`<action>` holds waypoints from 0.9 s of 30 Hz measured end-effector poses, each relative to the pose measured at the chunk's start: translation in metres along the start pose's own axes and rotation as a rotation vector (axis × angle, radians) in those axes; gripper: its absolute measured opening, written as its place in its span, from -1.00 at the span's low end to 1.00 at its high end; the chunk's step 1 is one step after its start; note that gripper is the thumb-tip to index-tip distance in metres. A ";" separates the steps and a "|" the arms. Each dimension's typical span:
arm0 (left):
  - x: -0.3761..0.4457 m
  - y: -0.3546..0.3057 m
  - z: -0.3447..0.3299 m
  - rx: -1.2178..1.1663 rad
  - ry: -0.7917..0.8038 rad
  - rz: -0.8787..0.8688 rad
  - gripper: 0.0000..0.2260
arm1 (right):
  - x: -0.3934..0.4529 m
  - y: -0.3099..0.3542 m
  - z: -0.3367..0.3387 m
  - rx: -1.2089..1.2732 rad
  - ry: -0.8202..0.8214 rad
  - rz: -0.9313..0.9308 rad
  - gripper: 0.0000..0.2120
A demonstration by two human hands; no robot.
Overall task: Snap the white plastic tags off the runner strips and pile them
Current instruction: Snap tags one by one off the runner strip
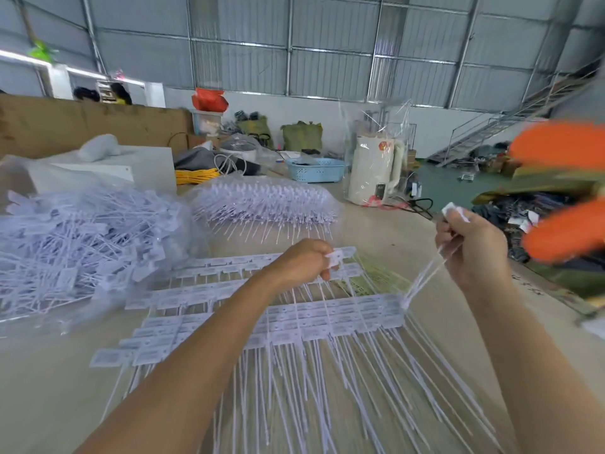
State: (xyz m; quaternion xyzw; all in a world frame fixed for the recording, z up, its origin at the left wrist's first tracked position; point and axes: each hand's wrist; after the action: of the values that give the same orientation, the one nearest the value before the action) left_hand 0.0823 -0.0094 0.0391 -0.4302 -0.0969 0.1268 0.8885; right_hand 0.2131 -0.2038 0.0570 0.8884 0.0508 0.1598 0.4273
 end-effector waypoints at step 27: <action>-0.002 0.004 0.003 0.174 -0.057 -0.086 -0.81 | -0.039 -0.056 -0.035 -0.601 0.316 -0.189 -0.90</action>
State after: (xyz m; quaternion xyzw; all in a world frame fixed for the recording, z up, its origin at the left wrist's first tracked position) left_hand 0.0795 -0.0054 0.0370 -0.3433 -0.1291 0.1085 0.9240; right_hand 0.1675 -0.1513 0.0244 0.6786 0.1492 0.2630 0.6694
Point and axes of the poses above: each hand's wrist, its own x-axis towards the middle knuckle, its own z-axis out of the back of the hand, y = z × x, and after that the axes turned 4 degrees about x, right-handed
